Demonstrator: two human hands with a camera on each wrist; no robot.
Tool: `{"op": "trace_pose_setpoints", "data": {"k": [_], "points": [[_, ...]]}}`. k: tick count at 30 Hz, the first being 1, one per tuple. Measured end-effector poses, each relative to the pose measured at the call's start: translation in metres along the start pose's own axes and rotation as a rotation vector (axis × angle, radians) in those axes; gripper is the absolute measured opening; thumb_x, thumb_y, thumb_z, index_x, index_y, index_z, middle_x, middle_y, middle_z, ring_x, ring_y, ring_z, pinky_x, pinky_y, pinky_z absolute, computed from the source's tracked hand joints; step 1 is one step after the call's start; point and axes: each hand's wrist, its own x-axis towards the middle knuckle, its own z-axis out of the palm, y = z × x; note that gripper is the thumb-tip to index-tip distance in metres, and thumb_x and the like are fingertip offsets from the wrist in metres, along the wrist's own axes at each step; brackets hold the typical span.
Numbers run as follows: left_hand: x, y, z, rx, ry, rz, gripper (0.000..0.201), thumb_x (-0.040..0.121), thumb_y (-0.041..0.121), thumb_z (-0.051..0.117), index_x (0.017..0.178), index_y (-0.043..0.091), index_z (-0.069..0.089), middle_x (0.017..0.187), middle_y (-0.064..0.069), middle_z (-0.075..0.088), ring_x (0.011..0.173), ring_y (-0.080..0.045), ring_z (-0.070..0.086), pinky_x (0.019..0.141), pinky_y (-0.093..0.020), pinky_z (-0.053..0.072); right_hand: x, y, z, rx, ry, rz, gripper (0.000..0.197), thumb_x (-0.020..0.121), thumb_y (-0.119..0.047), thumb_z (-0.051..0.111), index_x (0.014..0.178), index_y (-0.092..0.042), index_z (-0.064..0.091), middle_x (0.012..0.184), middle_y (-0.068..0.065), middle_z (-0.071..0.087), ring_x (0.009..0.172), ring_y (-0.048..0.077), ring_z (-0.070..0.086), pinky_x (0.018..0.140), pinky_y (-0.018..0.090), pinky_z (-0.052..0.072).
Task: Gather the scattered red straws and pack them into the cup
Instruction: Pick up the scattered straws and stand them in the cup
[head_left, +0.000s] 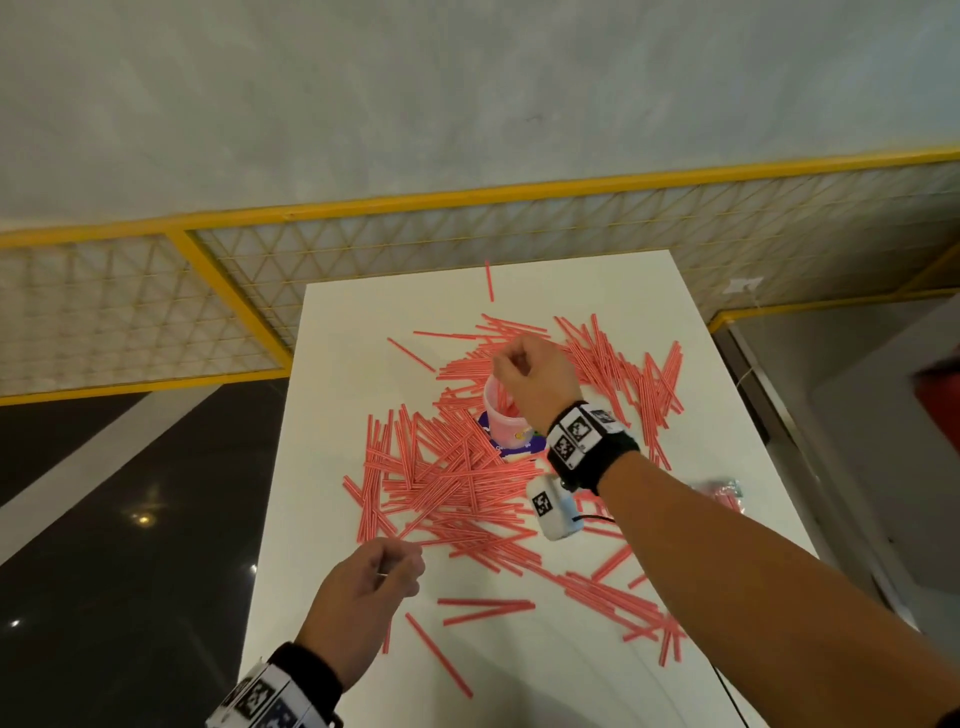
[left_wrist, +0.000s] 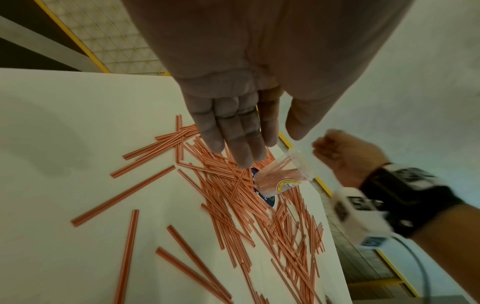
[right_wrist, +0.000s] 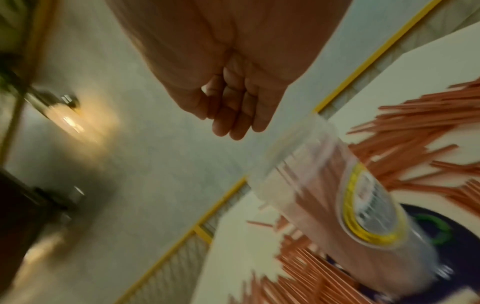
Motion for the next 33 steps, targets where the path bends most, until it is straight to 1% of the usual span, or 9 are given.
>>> {"op": "trace_pose_setpoints", "data": {"k": [5, 9, 13, 19, 22, 25, 27, 30, 33], "points": [[0.011, -0.016, 0.004, 0.047, -0.017, -0.037, 0.007, 0.098, 0.022, 0.066, 0.098, 0.019, 0.072, 0.094, -0.005, 0.076, 0.085, -0.022, 0.074, 0.078, -0.043, 0.059, -0.037, 0.027, -0.06, -0.005, 0.124, 0.046, 0.012, 0.097, -0.029, 0.063, 0.088, -0.021, 0.063, 0.076, -0.003, 0.065, 0.066, 0.008, 0.057, 0.061, 0.023, 0.047], [0.022, -0.036, 0.009, 0.157, -0.07, -0.043, 0.005, 0.099, 0.027, 0.066, 0.098, 0.025, 0.07, 0.096, -0.001, 0.074, 0.09, -0.023, 0.072, 0.084, -0.038, 0.056, -0.084, 0.1, -0.098, -0.382, -0.046, 0.307, 0.014, 0.094, -0.037, 0.066, 0.095, -0.024, 0.061, 0.096, -0.001, 0.066, 0.084, 0.017, 0.064, 0.064, 0.022, 0.042], [0.037, -0.063, 0.013, 0.459, -0.145, -0.052, 0.013, 0.098, 0.037, 0.064, 0.106, 0.027, 0.063, 0.105, 0.01, 0.067, 0.094, -0.01, 0.066, 0.088, -0.03, 0.053, -0.15, 0.13, -0.102, -0.762, -0.326, 0.498, 0.058, 0.089, -0.054, 0.068, 0.132, -0.018, 0.052, 0.133, 0.006, 0.052, 0.113, 0.024, 0.057, 0.093, 0.034, 0.048], [0.058, -0.088, 0.011, 0.801, -0.125, -0.133, 0.037, 0.094, 0.044, 0.067, 0.116, 0.015, 0.057, 0.112, -0.003, 0.06, 0.09, -0.017, 0.06, 0.084, -0.029, 0.049, -0.199, 0.15, -0.055, -0.741, -0.331, 0.636, 0.116, 0.061, -0.082, 0.075, 0.145, -0.013, 0.035, 0.143, 0.015, 0.035, 0.115, 0.031, 0.058, 0.094, 0.042, 0.056], [0.062, -0.096, 0.011, 0.823, -0.049, -0.181, 0.054, 0.09, 0.045, 0.072, 0.13, 0.013, 0.054, 0.128, -0.009, 0.053, 0.107, -0.029, 0.063, 0.094, -0.037, 0.052, -0.197, 0.152, -0.03, -0.67, -0.245, 0.588, 0.097, 0.069, -0.076, 0.075, 0.139, -0.016, 0.045, 0.137, 0.013, 0.039, 0.115, 0.032, 0.057, 0.097, 0.044, 0.055], [0.063, -0.095, 0.014, 0.801, -0.02, -0.171, 0.051, 0.09, 0.038, 0.073, 0.13, 0.013, 0.054, 0.13, -0.01, 0.048, 0.105, -0.032, 0.063, 0.094, -0.04, 0.054, -0.192, 0.15, -0.013, -0.6, -0.244, 0.503, 0.042, 0.095, -0.032, 0.066, 0.132, -0.018, 0.051, 0.128, 0.006, 0.041, 0.114, 0.03, 0.057, 0.095, 0.039, 0.053], [0.066, -0.093, 0.019, 0.806, -0.072, -0.113, 0.042, 0.091, 0.036, 0.072, 0.123, 0.013, 0.057, 0.124, -0.008, 0.049, 0.099, -0.028, 0.062, 0.092, -0.038, 0.054, -0.192, 0.149, -0.01, -0.582, -0.263, 0.408, 0.028, 0.098, -0.021, 0.059, 0.125, -0.017, 0.053, 0.122, 0.003, 0.042, 0.109, 0.029, 0.059, 0.089, 0.036, 0.05], [0.069, -0.089, 0.027, 0.783, -0.138, 0.006, 0.033, 0.092, 0.035, 0.071, 0.117, 0.019, 0.059, 0.12, -0.002, 0.052, 0.1, -0.019, 0.06, 0.094, -0.034, 0.052, -0.198, 0.151, -0.018, -0.541, -0.134, 0.309, 0.037, 0.096, -0.031, 0.065, 0.129, -0.018, 0.054, 0.128, 0.002, 0.046, 0.113, 0.023, 0.056, 0.096, 0.035, 0.05], [0.071, -0.085, 0.032, 0.791, -0.068, 0.067, 0.041, 0.091, 0.036, 0.071, 0.126, 0.021, 0.057, 0.129, -0.001, 0.05, 0.116, -0.023, 0.056, 0.098, -0.041, 0.052, -0.199, 0.157, -0.031, -0.606, -0.062, 0.355, 0.075, 0.092, -0.054, 0.063, 0.15, -0.014, 0.037, 0.147, 0.01, 0.04, 0.132, 0.031, 0.043, 0.108, 0.044, 0.046]]}}
